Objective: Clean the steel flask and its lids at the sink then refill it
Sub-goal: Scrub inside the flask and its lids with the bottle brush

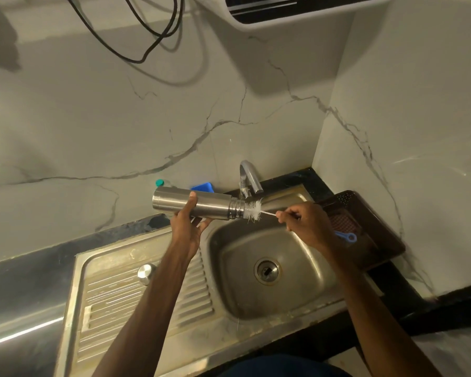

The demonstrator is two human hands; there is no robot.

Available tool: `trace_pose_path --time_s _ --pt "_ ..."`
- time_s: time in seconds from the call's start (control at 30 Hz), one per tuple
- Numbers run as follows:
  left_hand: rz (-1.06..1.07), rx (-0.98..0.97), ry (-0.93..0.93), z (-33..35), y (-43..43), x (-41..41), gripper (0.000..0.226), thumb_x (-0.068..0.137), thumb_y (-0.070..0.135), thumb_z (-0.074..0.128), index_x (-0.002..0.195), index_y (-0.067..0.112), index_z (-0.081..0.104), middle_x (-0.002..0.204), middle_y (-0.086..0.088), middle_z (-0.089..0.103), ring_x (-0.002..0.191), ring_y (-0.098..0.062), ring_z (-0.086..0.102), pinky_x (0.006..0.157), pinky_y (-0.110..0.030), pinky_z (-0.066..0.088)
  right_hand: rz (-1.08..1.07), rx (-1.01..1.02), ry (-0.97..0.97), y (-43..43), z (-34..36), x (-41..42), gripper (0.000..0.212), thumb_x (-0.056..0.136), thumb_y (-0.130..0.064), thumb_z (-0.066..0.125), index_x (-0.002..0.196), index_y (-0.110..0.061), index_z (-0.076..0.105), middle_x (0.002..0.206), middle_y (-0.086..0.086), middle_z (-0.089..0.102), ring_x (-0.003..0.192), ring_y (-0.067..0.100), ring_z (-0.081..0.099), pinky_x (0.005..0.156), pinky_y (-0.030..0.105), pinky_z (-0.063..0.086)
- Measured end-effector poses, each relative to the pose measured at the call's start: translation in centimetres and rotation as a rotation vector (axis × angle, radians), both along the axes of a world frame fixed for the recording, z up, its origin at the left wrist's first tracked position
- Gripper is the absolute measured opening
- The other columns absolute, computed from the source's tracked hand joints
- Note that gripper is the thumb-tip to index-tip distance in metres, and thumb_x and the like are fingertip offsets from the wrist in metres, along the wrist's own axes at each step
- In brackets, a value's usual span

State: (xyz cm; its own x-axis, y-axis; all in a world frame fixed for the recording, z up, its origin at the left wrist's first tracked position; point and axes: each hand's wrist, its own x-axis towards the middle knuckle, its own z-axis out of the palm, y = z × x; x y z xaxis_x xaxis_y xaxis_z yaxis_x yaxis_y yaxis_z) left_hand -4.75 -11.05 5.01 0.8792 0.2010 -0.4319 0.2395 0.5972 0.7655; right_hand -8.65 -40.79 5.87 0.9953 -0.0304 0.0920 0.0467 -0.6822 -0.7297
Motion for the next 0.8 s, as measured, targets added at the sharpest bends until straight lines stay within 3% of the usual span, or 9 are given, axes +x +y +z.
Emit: trace_pose_path --time_s 0.1,0.2,0.4,0.57,0.8 --pt "-0.040 -0.015 0.029 -0.5 -0.5 -0.4 0.064 0.091 0.024 0.078 0.146 0.014 0.045 0.129 -0.017 0.069 0.116 -0.032 0.070 0.089 -0.048 0.062 0.007 -0.027 -0.003 1.2 0.2 0.2 0.026 0.095 -0.042 0.069 0.080 -0.021 0.075 0.061 -0.011 0.068 0.055 -0.005 0.063 0.054 0.008 0.040" --pt "-0.076 -0.053 0.044 -1.0 -0.5 -0.6 0.064 0.090 0.025 0.078 0.144 0.013 0.046 0.130 -0.019 0.069 0.116 -0.035 0.070 0.099 -0.053 0.057 0.029 -0.031 -0.054 2.5 0.0 0.2 0.029 0.094 -0.045 0.070 0.081 -0.020 0.076 0.063 -0.013 0.069 0.056 -0.003 0.064 0.060 0.016 0.045" --pt "-0.054 -0.042 0.024 -0.6 1.9 -0.1 0.062 0.091 0.028 0.077 0.143 0.011 0.045 0.129 -0.019 0.069 0.114 -0.035 0.071 0.098 -0.052 0.058 0.068 -0.004 -0.191 0.7 0.4 -0.9 0.017 0.092 -0.036 0.077 0.087 -0.020 0.077 0.071 -0.014 0.073 0.067 -0.003 0.069 0.063 0.006 0.049" --pt "-0.132 -0.052 0.029 -0.4 1.2 -0.4 0.065 0.091 0.031 0.076 0.144 0.010 0.044 0.131 -0.022 0.068 0.114 -0.037 0.071 0.098 -0.051 0.057 0.095 -0.083 -0.335 2.8 0.6 -0.9 0.018 0.092 -0.040 0.074 0.092 -0.023 0.078 0.085 -0.012 0.076 0.075 0.000 0.068 0.074 0.025 0.059" --pt "-0.109 -0.052 0.005 0.2 2.5 0.3 0.069 0.091 0.032 0.078 0.146 0.009 0.044 0.133 -0.021 0.066 0.115 -0.038 0.071 0.096 -0.051 0.059 0.055 -0.043 -0.348 0.2 1.7 -1.1 0.015 0.086 -0.037 0.082 0.089 -0.022 0.081 0.083 -0.013 0.077 0.073 -0.001 0.070 0.071 0.026 0.061"
